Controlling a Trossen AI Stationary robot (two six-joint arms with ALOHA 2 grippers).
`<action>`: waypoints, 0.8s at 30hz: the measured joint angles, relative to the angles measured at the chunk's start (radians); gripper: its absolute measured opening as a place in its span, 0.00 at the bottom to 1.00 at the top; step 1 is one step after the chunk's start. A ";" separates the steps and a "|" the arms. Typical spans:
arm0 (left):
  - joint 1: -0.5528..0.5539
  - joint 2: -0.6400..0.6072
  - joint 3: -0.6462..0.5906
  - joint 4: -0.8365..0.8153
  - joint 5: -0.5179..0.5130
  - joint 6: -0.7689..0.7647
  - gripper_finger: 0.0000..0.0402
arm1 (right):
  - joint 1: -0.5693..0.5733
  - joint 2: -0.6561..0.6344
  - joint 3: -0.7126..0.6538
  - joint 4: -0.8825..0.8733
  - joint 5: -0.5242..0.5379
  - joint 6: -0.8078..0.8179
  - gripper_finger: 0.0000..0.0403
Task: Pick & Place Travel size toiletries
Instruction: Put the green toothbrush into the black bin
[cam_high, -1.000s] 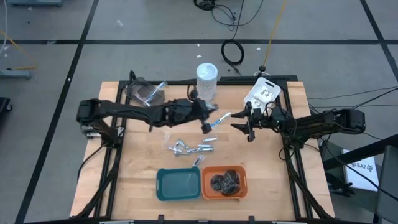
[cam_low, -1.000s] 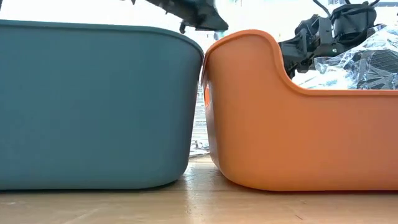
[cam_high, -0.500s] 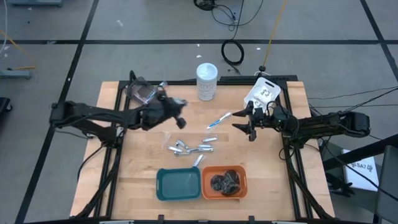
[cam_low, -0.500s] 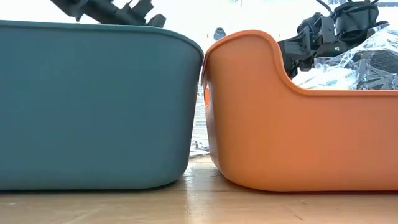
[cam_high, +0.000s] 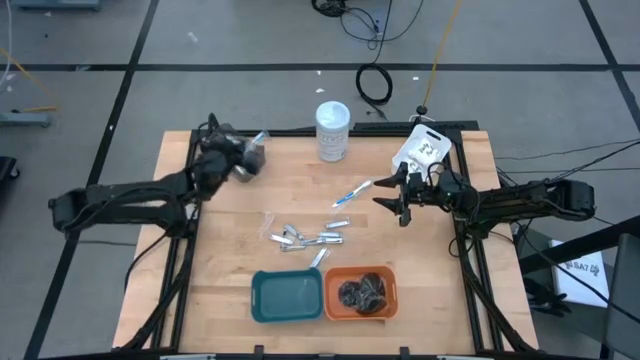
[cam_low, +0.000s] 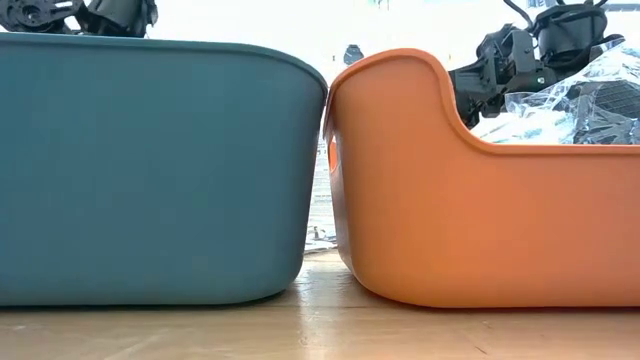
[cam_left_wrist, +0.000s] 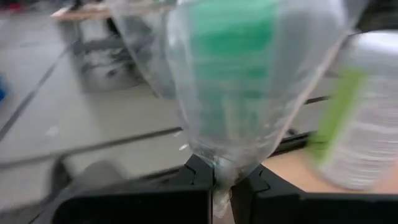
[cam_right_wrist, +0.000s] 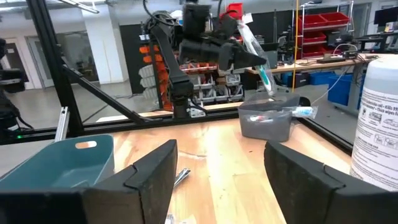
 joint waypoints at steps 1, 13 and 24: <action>0.032 -0.011 0.000 -0.048 0.001 -0.033 0.03 | 0.000 0.000 0.000 -0.004 0.000 0.000 0.56; 0.259 0.019 -0.001 -0.289 0.124 -0.462 0.14 | 0.000 0.000 0.000 -0.020 0.026 -0.003 0.56; 0.280 0.019 -0.001 -0.330 0.180 -0.477 0.43 | 0.000 0.000 0.000 -0.027 0.025 0.000 0.57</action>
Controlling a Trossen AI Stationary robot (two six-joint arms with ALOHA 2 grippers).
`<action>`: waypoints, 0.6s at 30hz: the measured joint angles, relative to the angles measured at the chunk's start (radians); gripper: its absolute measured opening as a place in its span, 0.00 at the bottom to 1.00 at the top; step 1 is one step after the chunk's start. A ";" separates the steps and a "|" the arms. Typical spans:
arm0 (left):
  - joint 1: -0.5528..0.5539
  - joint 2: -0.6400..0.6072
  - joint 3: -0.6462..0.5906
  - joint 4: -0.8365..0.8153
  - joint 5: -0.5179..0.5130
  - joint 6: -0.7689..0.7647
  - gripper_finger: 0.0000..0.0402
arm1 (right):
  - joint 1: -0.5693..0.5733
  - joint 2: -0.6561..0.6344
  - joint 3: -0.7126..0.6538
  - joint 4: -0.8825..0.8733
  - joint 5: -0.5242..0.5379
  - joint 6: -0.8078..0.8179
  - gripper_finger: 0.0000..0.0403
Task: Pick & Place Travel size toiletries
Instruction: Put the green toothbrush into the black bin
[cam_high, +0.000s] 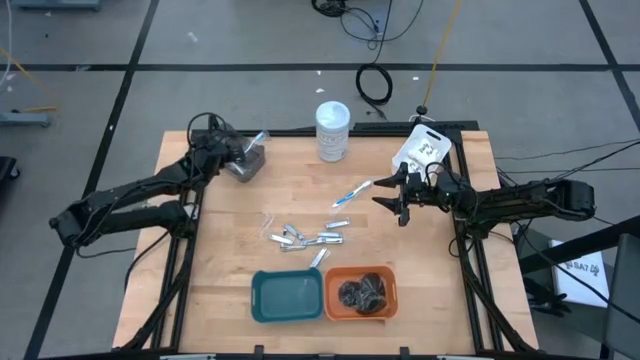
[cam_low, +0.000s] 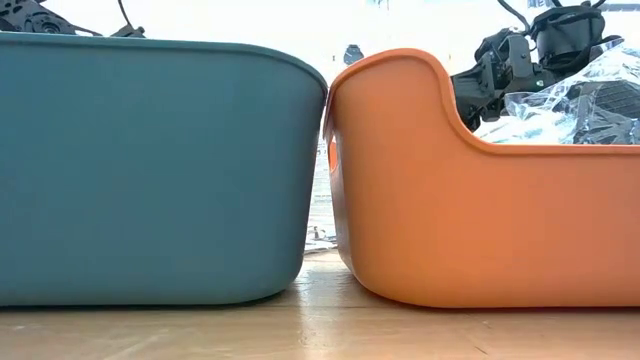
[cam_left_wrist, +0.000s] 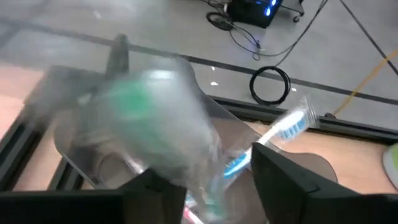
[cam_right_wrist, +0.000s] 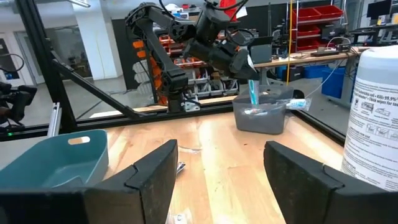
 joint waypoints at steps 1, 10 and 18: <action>0.000 0.000 0.000 0.000 0.009 0.003 0.46 | 0.000 0.000 0.000 0.000 0.000 0.000 0.57; -0.001 0.000 0.029 0.022 0.211 0.127 0.68 | 0.000 0.000 0.000 -0.007 0.063 0.000 0.56; -0.001 -0.003 0.113 0.013 0.220 0.134 0.73 | 0.003 0.058 0.000 -0.012 0.132 0.001 0.56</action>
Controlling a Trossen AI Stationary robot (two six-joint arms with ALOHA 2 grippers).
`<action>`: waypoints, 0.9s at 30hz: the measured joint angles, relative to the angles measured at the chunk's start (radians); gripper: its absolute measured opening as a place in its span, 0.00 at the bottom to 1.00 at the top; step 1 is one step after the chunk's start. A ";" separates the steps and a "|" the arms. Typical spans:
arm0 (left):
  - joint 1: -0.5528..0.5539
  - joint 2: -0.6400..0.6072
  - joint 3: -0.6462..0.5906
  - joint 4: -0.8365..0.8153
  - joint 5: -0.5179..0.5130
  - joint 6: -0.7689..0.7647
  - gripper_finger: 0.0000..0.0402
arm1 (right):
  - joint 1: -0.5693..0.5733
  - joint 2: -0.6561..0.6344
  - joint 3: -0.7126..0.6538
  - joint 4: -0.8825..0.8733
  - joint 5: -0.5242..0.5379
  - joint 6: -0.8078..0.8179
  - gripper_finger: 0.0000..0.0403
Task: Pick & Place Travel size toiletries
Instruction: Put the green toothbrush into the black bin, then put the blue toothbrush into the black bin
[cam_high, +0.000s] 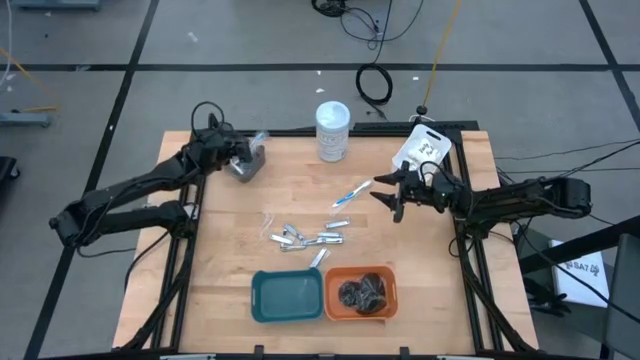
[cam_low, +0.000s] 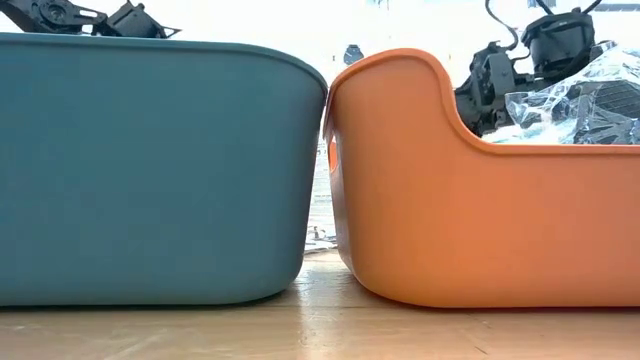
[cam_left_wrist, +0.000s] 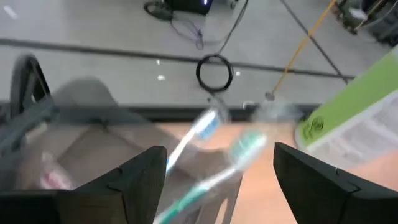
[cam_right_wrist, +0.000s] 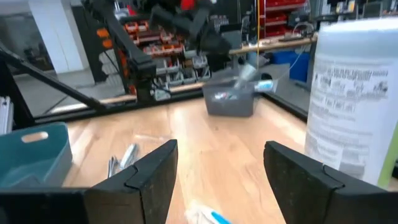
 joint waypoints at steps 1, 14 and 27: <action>0.000 0.000 0.011 0.000 -0.012 0.004 0.73 | 0.000 0.010 0.000 -0.001 0.002 0.000 0.56; -0.073 0.000 0.066 0.075 0.033 -0.012 0.73 | -0.011 0.277 0.240 -0.360 0.043 -0.140 0.56; -0.285 0.004 0.067 0.084 0.037 -0.009 0.73 | -0.119 0.597 0.525 -0.764 0.043 -0.401 0.55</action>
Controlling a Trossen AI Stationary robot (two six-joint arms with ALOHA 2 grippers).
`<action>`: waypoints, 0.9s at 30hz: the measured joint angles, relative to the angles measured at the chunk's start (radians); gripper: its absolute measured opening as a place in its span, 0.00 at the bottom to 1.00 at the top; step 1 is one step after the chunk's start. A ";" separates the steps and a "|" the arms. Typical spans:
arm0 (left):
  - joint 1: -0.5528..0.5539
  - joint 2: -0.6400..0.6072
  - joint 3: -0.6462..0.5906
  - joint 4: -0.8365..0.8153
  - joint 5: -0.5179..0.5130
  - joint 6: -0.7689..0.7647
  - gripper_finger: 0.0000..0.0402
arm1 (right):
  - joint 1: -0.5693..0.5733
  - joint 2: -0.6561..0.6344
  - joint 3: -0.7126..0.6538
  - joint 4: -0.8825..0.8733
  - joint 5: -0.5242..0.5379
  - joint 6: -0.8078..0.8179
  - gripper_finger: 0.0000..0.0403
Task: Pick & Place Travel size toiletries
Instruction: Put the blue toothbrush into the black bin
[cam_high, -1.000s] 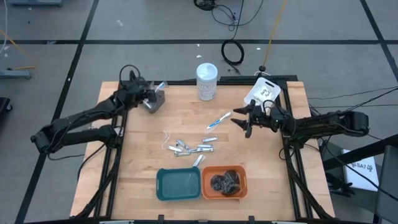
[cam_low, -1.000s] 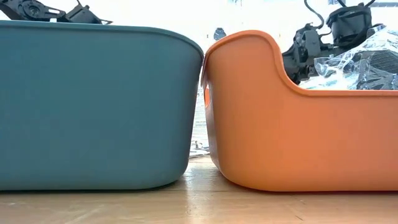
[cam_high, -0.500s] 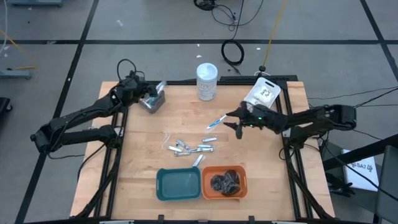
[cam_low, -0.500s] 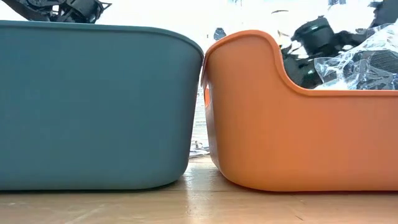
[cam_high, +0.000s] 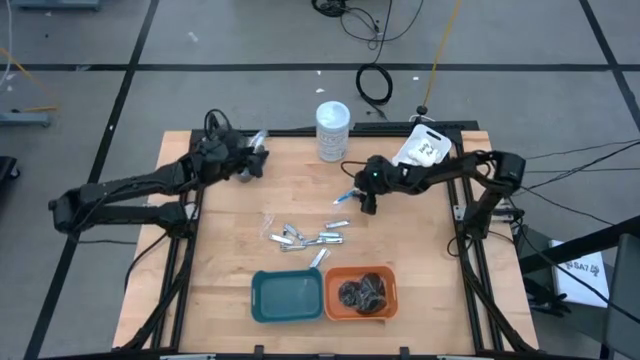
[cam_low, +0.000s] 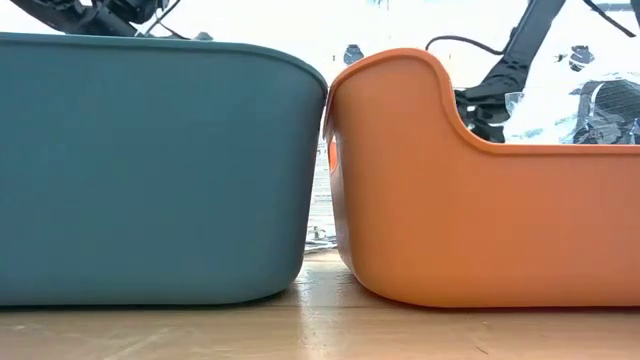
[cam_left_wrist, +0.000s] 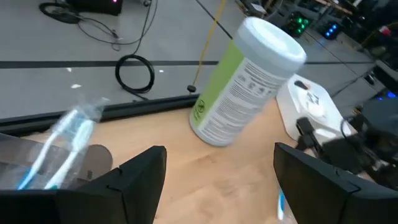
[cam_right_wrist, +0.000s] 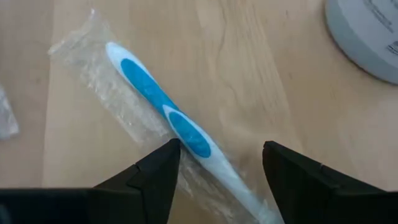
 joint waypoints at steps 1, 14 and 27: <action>-0.008 0.004 0.000 0.000 -0.004 0.000 0.73 | -0.006 0.001 0.000 -0.026 -0.005 0.001 0.54; -0.038 0.132 0.000 0.006 -0.087 0.018 0.73 | 0.016 -0.099 -0.003 -0.316 -0.099 0.077 0.38; -0.037 0.266 0.000 0.085 -0.078 0.015 0.73 | 0.048 -0.144 -0.005 -0.352 -0.117 0.052 0.06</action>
